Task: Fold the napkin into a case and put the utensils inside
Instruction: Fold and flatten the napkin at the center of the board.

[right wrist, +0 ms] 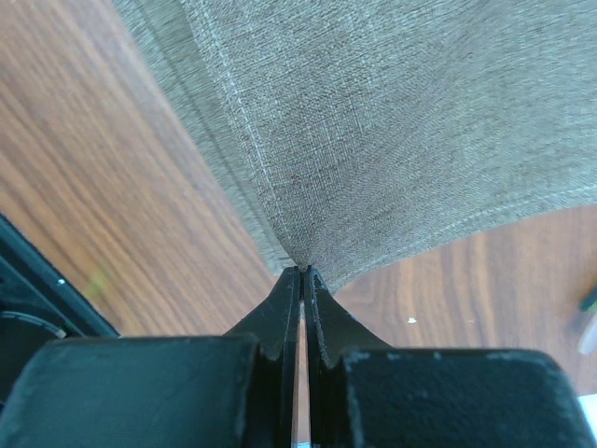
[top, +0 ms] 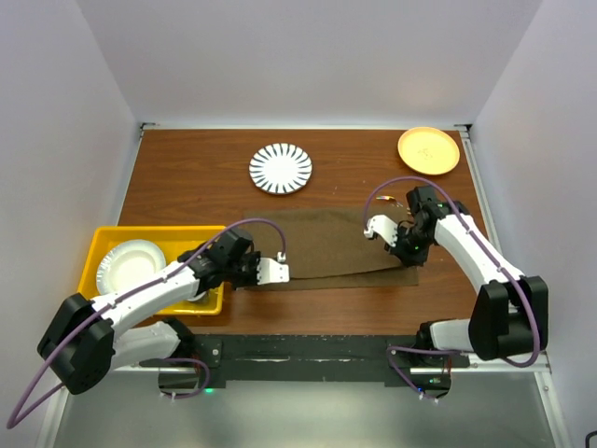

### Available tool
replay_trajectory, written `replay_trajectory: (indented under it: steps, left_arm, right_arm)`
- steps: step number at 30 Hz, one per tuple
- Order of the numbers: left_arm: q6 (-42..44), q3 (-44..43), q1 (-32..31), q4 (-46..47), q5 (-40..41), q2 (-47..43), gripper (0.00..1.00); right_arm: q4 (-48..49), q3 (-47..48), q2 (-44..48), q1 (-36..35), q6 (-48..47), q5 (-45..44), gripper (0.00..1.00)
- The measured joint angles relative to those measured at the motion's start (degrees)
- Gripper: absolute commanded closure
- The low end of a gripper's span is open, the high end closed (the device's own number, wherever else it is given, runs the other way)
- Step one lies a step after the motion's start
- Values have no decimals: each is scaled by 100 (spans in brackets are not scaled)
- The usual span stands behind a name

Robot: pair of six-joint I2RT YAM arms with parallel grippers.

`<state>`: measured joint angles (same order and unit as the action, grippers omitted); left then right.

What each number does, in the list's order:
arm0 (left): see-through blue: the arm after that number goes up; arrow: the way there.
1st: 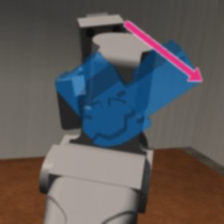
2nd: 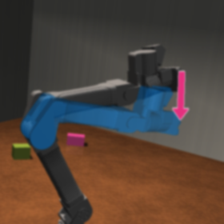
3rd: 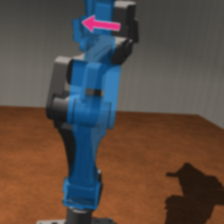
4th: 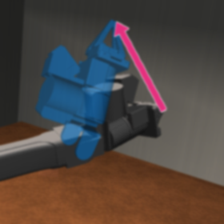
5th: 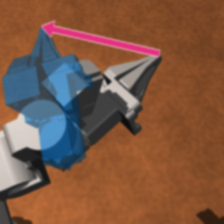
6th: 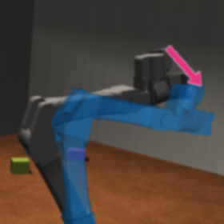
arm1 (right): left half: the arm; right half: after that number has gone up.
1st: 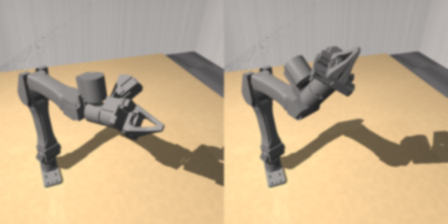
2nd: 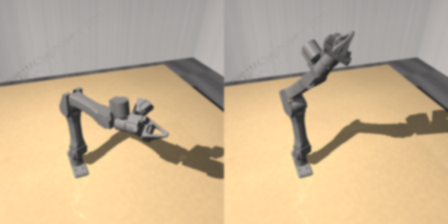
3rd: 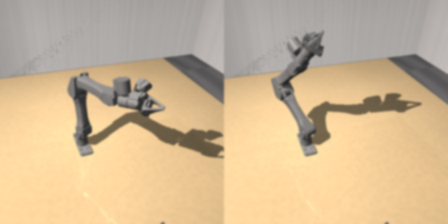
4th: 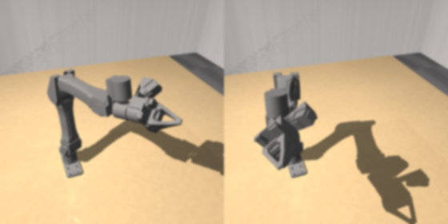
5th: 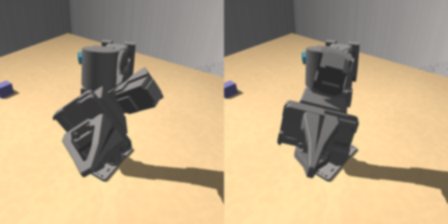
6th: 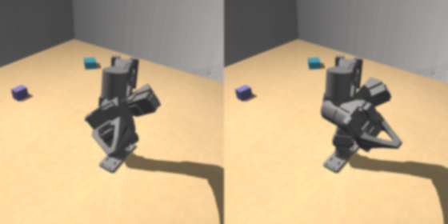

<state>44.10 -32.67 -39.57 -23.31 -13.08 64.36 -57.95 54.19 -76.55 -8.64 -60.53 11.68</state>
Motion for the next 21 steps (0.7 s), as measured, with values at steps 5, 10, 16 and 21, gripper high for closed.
replay_trajectory:
  steps: [5, 10, 16, 21]
  left_arm:
    - [96, 0, 0, -247, -173, 2, 100]
    - [205, 2, 0, -310, -214, 24, 100]
    - [201, 24, 0, -295, -208, 133, 100]
    - [201, -70, 0, -452, -229, 33, 100]
  right_arm:
    - [11, -372, -26, -11, 2, 4, 100]
    - [151, -579, -280, -37, 2, -4, 100]
    - [326, -603, -608, -37, 31, -2, 100]
    - [87, -184, -573, -37, 44, 7, 100]
